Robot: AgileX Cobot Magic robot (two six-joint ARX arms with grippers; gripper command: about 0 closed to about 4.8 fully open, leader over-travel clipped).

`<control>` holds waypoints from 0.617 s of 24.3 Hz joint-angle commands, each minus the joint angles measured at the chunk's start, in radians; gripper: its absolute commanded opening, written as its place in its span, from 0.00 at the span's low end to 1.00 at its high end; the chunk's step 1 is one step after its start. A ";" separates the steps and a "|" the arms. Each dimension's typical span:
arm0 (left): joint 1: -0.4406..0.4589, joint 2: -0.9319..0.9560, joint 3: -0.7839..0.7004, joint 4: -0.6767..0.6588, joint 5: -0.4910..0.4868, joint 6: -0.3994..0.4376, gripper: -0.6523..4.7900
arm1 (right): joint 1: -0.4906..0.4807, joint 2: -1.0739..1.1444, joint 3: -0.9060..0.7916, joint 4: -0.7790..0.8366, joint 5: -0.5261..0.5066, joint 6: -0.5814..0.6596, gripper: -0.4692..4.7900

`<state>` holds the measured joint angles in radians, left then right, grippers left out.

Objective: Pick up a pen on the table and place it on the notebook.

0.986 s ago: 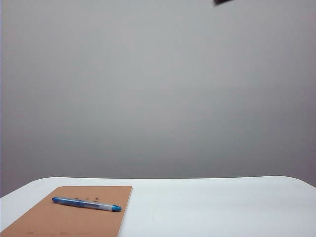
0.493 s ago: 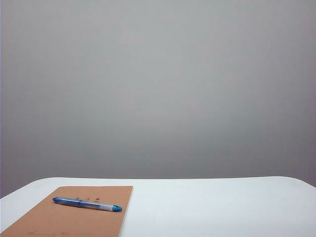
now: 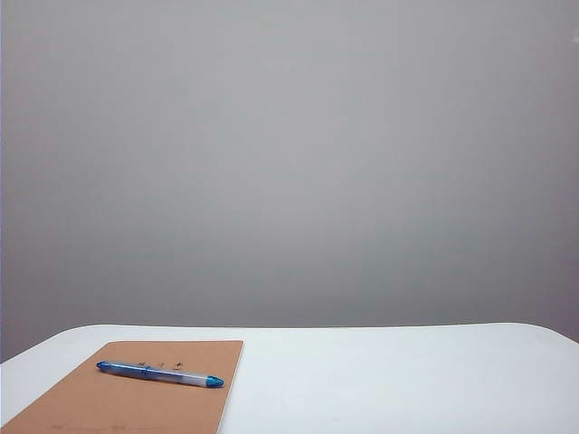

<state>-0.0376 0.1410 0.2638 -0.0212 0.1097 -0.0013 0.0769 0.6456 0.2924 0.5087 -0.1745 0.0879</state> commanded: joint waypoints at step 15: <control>0.001 -0.107 -0.101 -0.010 -0.064 -0.085 0.11 | -0.005 -0.486 -0.291 0.031 0.024 0.092 0.08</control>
<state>-0.0376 0.0334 0.1608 -0.0414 0.0429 -0.0834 0.0742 0.1970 0.0071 0.5915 -0.1513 0.1894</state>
